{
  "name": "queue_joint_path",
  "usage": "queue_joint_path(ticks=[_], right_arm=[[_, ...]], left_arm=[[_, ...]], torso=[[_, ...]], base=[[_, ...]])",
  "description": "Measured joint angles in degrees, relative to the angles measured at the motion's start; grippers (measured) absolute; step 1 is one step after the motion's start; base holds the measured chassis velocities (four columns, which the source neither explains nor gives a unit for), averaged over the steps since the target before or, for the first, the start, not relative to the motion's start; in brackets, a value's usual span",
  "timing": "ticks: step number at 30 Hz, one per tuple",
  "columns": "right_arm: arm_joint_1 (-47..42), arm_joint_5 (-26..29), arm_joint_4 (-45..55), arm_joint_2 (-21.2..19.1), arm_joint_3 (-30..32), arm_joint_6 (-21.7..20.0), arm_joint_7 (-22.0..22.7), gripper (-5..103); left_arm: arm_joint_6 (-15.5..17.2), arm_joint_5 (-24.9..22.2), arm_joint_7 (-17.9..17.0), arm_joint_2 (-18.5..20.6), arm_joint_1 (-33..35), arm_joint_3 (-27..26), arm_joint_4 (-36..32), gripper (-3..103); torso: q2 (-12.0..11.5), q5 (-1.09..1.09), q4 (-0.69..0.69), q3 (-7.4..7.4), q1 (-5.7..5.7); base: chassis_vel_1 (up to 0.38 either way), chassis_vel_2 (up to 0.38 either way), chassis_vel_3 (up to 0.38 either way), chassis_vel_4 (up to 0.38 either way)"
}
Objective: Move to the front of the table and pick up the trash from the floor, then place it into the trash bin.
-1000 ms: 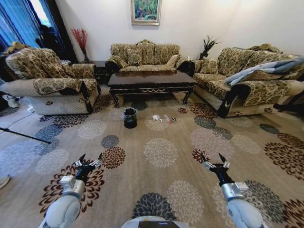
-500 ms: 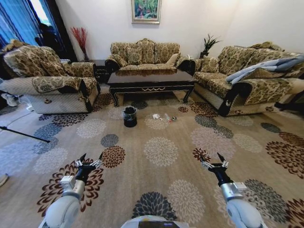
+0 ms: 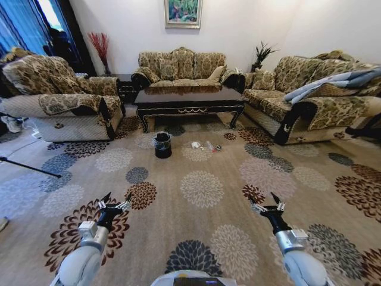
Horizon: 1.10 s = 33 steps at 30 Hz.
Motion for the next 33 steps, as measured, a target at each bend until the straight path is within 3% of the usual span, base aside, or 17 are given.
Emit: queue_joint_path(ticks=[33], right_arm=[[-0.04, 0.29, -0.78, -0.05, -0.15, -0.15, 0.22, 100]], left_arm=[[0.47, -0.24, -1.87, -1.5, 0.76, 0.91, 0.83, 100]], torso=[[-7.62, 0.0, 0.0, -4.62, -2.99]], base=[[0.0, 0.0, 0.0, 0.0]])
